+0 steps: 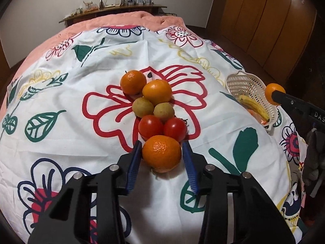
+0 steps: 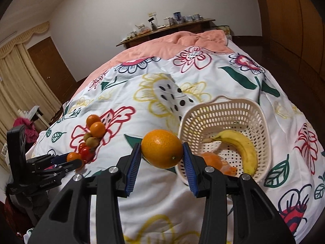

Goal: Organize fruits
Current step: 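Carry the orange with the right tool toward the basket while the left tool carries the tangerine there, then lower the orange into the white basket and open the right tool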

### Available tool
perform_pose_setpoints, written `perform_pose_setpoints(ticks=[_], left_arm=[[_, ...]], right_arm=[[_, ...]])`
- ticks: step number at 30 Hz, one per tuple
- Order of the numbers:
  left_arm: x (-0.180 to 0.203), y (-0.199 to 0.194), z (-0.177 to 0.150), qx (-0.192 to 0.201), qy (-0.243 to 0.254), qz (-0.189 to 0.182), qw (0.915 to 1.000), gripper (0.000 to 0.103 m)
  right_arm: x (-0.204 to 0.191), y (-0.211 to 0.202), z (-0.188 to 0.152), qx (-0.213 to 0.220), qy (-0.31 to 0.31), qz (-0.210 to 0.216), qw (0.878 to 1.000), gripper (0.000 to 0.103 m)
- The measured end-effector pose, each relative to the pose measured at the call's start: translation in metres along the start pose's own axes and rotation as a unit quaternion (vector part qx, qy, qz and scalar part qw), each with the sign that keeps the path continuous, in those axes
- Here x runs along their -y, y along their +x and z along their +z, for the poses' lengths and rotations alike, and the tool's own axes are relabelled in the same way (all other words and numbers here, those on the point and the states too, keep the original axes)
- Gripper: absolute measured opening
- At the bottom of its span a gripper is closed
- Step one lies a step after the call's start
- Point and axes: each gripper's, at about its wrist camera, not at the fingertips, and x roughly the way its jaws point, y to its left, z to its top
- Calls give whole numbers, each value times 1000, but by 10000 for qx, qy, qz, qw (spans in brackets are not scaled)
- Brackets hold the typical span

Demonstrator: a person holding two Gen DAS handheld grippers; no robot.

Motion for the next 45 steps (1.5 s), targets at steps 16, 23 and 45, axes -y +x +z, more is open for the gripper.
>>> perform_pose_setpoints(ticks=[16,23,45], left_arm=[[15,-30,-5,459,157,67,9988,41],[29,-40,0,587,256,1,9979,41],[76,-33,25,475,630,-246,9966,41]], right_arm=[[63,8,-3,0,772,-461,9960,41],[83,7,-6,37,1064,-568,9927,43],[96,3,-14,79,1254,-361,9914,49]])
